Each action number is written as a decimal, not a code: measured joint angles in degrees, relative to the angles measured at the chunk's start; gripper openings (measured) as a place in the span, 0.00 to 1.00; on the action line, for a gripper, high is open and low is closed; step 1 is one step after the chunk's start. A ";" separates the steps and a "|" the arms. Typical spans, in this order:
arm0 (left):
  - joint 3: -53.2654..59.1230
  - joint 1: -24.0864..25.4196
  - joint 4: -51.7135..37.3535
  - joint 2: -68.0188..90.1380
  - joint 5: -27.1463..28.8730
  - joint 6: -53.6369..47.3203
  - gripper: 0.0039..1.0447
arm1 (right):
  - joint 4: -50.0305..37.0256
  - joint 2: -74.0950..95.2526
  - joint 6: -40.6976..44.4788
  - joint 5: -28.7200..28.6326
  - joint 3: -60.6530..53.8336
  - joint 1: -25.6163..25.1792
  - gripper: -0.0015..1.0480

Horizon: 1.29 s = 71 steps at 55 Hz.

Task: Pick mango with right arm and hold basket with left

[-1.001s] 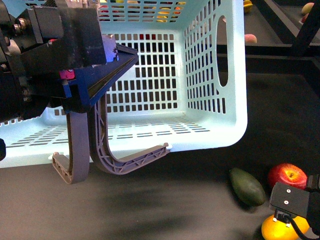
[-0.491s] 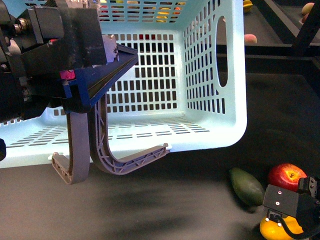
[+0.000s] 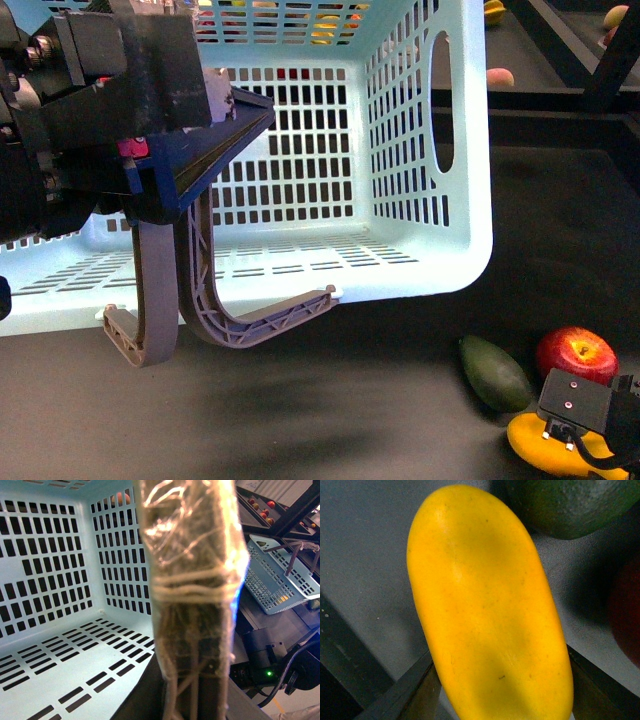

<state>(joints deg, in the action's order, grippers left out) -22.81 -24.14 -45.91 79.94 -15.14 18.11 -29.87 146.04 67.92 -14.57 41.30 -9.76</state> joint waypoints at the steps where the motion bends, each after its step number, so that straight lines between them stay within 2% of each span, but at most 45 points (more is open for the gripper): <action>1: 0.00 0.00 0.00 0.00 0.00 0.00 0.08 | -0.04 -0.02 -0.07 -0.15 -0.04 -0.07 0.57; 15: 0.00 0.00 0.00 0.00 -0.02 -0.02 0.08 | -5.57 -6.38 -6.71 -6.64 -5.03 -2.80 0.54; 32: 0.00 0.00 0.00 0.00 -0.02 -0.02 0.08 | -16.26 -24.06 -23.06 -17.49 -16.37 -6.08 0.54; 41: 0.00 0.00 0.00 0.00 -0.02 0.00 0.08 | -25.07 -36.20 -35.15 -19.78 -22.16 -7.21 0.54; 45: 0.00 0.00 0.00 0.00 -0.02 0.00 0.08 | -27.12 -43.10 -42.36 -18.69 -23.23 -7.15 0.54; 49: 0.00 0.00 0.00 0.00 0.00 0.00 0.08 | -26.99 -51.87 -52.37 -14.97 -23.32 -6.01 0.54; 56: 0.00 0.00 0.00 0.00 0.00 0.00 0.08 | -22.47 -63.19 -66.16 -5.31 -20.92 0.74 0.54; 71: 0.00 0.00 0.00 0.00 0.00 -0.02 0.08 | -17.97 -63.39 -75.34 5.64 -13.16 15.47 0.54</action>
<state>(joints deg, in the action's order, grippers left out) -22.81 -24.14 -45.91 79.94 -15.14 18.09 -47.83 82.65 -7.42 -8.93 28.14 5.72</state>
